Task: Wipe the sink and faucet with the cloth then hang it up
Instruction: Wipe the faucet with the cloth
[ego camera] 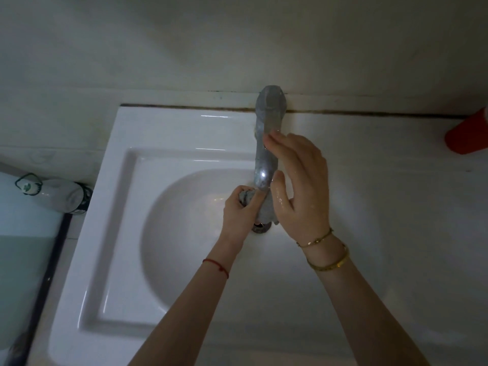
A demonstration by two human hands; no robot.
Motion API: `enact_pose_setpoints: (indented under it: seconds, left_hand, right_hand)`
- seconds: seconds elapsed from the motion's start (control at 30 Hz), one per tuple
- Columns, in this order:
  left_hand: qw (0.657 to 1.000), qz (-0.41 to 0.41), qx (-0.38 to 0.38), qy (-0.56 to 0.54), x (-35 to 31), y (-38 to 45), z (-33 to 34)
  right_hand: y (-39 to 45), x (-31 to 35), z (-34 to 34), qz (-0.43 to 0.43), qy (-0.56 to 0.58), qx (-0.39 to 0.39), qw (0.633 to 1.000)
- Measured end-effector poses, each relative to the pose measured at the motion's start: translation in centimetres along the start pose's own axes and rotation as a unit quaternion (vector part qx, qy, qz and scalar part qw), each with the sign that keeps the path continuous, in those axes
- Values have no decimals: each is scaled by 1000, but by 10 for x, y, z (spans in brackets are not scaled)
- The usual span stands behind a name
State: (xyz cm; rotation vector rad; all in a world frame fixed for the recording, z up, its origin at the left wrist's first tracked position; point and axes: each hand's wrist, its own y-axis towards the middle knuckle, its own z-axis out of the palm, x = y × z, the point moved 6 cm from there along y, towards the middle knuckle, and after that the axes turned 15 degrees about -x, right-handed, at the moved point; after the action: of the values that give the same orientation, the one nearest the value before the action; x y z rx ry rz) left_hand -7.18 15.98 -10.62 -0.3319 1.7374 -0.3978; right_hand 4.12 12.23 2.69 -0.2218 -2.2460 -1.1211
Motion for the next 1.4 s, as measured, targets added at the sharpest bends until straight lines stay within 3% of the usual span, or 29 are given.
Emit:
enact_pose_setpoints:
  seconds: [0.13,0.23,0.3,0.37,0.4,0.43,0.47,0.5,0.53,0.57,0.63,0.7,0.73,0.8,0.87,0.97,1.1,1.23,1.4]
  left_hand:
    - [1000,6,-1,-1,-1,1,-3]
    - [1000,9,7,-11,-3,0,-3]
    - [1000,6,15,-15,-4,-3,-2]
    - [999,-2,29,-21,-3,-6,1]
    - [999,-5,35,-20,-2,-8,2]
    - [999,-5,38,-16,-1,-9,3]
    - [999,3,37,-7,-1,-10,2]
    - [999,23,34,8,-1,-9,1]
    - [997,58,28,30,-3,-8,0]
    - [993,99,20,60,-4,-6,-2]
    - [979,166,-3,118,-7,-3,-7]
    - [972,187,-33,137,-8,-4,-11]
    - [973,182,-49,136,-8,-5,-12]
    - [971,168,-89,144,-8,-8,-12]
    - [963,177,-122,163,-9,-10,-13]
    - [954,209,-120,177,-11,-11,-10]
    - [970,178,-101,130,-5,-10,-5]
    - [984,133,-102,67,-1,-6,-5]
    - [982,150,-93,62,-5,-12,-4]
  right_hand:
    - [-10,-5,-12,27,28,-45,998]
    - [-42,-33,-25,232,32,-162,959]
    - [-75,-55,-14,410,12,-123,904]
    - [-110,-73,13,585,43,13,809]
    - [-123,-73,26,677,105,48,726]
    - [-132,-70,37,749,179,55,636]
    - [-137,-66,44,783,234,47,574]
    - [-138,-64,47,792,268,31,548]
    - [-138,-63,49,784,279,19,555]
    - [-135,-64,48,763,271,7,586]
    - [-124,-67,43,685,238,-13,689]
    - [-112,-64,40,566,189,-12,802]
    - [-108,-61,39,520,159,-5,839]
    - [-105,-54,38,472,109,-9,875]
    - [-107,-53,36,474,92,-22,875]
    - [-109,-49,42,551,122,-12,826]
    - [-107,-47,47,551,21,-10,834]
    - [-110,-46,55,557,70,-42,826]
    - [-120,-51,58,560,132,-88,813]
